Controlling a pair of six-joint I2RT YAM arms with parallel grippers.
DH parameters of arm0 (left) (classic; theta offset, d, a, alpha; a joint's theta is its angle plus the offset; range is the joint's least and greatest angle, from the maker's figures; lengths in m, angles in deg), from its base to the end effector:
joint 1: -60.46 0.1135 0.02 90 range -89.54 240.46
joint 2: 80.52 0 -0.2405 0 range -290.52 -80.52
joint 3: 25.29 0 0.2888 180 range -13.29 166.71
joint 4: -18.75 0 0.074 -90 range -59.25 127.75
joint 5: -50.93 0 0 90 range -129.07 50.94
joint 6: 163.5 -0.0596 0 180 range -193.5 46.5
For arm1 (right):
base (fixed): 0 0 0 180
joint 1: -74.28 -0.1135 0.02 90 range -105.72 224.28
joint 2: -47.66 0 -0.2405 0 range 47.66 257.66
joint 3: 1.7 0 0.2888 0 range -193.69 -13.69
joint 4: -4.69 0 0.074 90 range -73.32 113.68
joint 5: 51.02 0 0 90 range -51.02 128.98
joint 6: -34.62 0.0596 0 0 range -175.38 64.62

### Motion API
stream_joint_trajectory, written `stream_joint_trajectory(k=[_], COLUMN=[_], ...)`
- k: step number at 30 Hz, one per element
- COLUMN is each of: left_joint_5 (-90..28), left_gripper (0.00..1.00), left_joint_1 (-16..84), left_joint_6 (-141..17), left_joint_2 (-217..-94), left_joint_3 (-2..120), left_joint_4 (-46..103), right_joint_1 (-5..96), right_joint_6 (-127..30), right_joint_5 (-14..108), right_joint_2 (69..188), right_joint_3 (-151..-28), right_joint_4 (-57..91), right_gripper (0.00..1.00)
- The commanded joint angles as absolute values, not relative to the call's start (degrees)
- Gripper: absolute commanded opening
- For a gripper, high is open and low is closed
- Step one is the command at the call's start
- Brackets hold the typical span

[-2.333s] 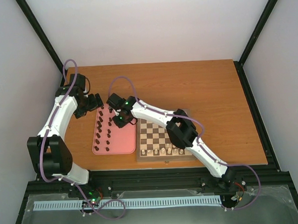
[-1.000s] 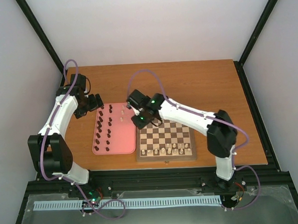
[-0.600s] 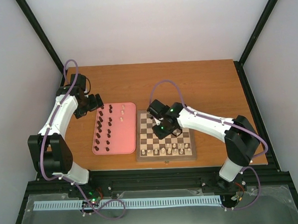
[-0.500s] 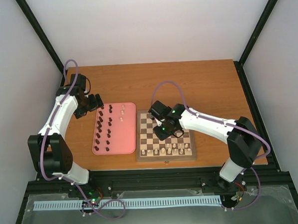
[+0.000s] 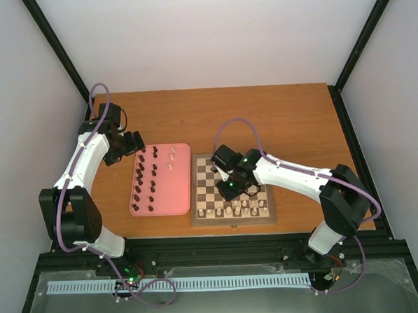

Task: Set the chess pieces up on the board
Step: Place the chess piece on the chessboard.

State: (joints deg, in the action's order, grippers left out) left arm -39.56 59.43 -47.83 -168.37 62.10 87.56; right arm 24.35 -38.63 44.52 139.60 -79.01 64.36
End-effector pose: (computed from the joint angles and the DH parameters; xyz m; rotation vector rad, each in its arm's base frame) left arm 0.3470 -0.0057 0.2266 -0.5965 2.7211 -0.1061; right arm 0.2168 0.2667 0.1526 -0.8600 2.8179 0.3423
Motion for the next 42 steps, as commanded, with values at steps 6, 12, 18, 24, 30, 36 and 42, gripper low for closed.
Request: stream_joint_trajectory(k=[6,12,18,24,30,36,42], left_joint_5=[-40.0,-39.8,-39.8,-39.9,-40.0,-39.9,-40.1], left_gripper=[1.0,1.0,1.0,1.0,1.0,1.0,1.0], left_joint_1=[59.3,59.2,59.2,59.2,59.2,59.3,59.3], left_joint_6=[-48.7,-48.7,-48.7,-48.7,-48.7,-48.7,-48.7], left_joint_2=[-168.0,-168.1,-168.2,-168.3,-168.3,-168.6,-169.0], left_joint_3=[63.1,62.8,62.8,62.9,62.9,63.2,63.3], left_joint_4=[87.2,87.0,86.9,86.9,86.9,86.9,86.9], right_joint_1=[21.8,21.8,21.8,21.8,21.8,21.8,21.8], right_joint_6=[-39.7,-40.0,-40.7,-41.6,-41.8,-41.7,-41.9], right_joint_5=[46.4,45.5,46.1,46.8,46.5,45.5,45.3], right_joint_2=[138.7,139.6,140.4,142.0,142.9,144.2,145.3], right_joint_3=[-77.3,-77.5,-77.3,-77.7,-77.9,-78.8,-79.3], right_joint_4=[64.3,65.4,65.6,65.7,65.7,65.7,65.6], right_gripper=[0.11,0.11,0.12,0.12,0.12,0.12,0.13])
